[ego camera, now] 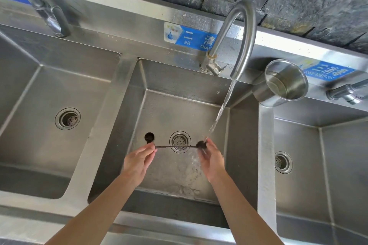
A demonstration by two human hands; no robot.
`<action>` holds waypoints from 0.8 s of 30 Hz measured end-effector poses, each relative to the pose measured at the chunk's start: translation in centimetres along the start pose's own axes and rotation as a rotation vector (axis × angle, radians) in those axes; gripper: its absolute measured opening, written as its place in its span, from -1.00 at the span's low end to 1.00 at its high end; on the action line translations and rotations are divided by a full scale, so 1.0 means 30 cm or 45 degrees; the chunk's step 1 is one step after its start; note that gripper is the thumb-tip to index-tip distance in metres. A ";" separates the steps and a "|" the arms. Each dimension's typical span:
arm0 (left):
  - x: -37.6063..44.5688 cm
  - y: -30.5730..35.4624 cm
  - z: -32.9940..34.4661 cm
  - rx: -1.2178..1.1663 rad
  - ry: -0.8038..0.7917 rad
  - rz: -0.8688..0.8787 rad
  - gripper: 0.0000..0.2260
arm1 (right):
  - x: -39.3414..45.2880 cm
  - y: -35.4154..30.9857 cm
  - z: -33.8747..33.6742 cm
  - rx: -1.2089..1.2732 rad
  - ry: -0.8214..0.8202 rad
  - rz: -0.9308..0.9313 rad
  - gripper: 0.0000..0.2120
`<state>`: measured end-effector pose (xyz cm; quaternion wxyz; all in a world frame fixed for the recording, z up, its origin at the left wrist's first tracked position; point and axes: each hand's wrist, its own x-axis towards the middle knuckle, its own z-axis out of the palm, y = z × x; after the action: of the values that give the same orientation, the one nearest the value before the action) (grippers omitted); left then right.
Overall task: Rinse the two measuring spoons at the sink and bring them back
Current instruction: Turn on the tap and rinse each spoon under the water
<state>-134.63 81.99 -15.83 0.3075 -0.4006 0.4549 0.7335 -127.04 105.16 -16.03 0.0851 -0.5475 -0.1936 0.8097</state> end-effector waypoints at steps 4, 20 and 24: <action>0.006 -0.013 -0.014 0.057 -0.014 0.019 -0.78 | -0.003 -0.013 -0.015 -0.017 -0.010 0.035 -0.65; -0.020 -0.031 -0.027 0.447 0.230 0.241 -0.91 | -0.012 -0.032 -0.014 -0.842 -0.121 -0.105 -0.82; -0.015 -0.037 -0.029 0.608 0.254 0.303 -0.94 | 0.012 -0.007 -0.016 -1.164 0.139 -0.266 -0.95</action>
<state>-133.24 81.60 -16.15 0.2583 -0.3309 0.6866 0.5935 -126.76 105.57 -16.41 -0.0735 -0.5482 -0.5795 0.5985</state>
